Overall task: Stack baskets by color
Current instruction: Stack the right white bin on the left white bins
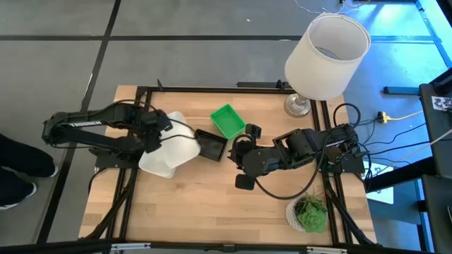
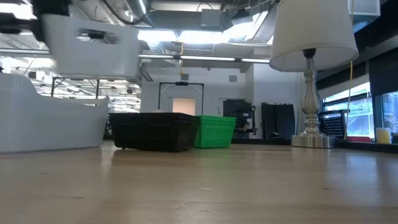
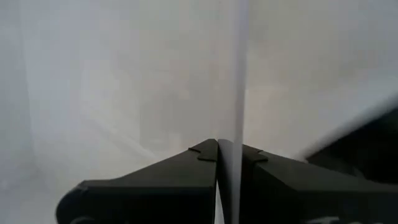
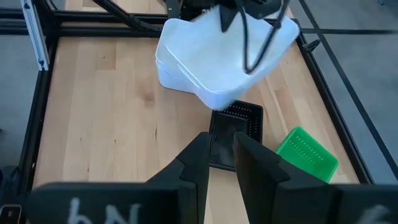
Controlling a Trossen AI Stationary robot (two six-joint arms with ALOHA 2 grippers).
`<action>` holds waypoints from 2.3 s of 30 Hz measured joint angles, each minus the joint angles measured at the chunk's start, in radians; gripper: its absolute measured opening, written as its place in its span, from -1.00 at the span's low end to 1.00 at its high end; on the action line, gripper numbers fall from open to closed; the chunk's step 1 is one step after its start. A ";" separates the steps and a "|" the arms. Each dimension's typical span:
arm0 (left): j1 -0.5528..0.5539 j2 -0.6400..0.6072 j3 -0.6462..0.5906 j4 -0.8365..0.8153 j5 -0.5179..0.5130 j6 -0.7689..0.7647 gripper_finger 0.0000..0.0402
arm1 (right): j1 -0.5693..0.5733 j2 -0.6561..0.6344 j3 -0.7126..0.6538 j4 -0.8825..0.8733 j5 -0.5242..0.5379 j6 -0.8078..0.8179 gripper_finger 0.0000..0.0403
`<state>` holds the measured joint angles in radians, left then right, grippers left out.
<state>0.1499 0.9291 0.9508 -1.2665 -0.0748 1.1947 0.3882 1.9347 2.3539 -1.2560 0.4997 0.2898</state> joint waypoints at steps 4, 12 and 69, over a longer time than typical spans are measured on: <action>-0.031 -0.001 0.033 -0.135 -0.014 0.016 -1.00 | 0.000 0.000 0.000 0.000 -0.003 -0.012 -0.63; -0.075 -0.001 0.034 -0.267 -0.037 0.004 -1.00 | 0.000 0.000 0.000 0.000 -0.003 -0.013 -0.63; -0.096 -0.007 0.030 -0.305 -0.091 0.124 -1.00 | 0.000 0.000 0.000 0.024 -0.003 -0.036 -0.63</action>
<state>0.0540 0.9218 0.9810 -1.5719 -0.1658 1.3186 0.3882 1.9347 2.3539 -1.2324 0.4969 0.2539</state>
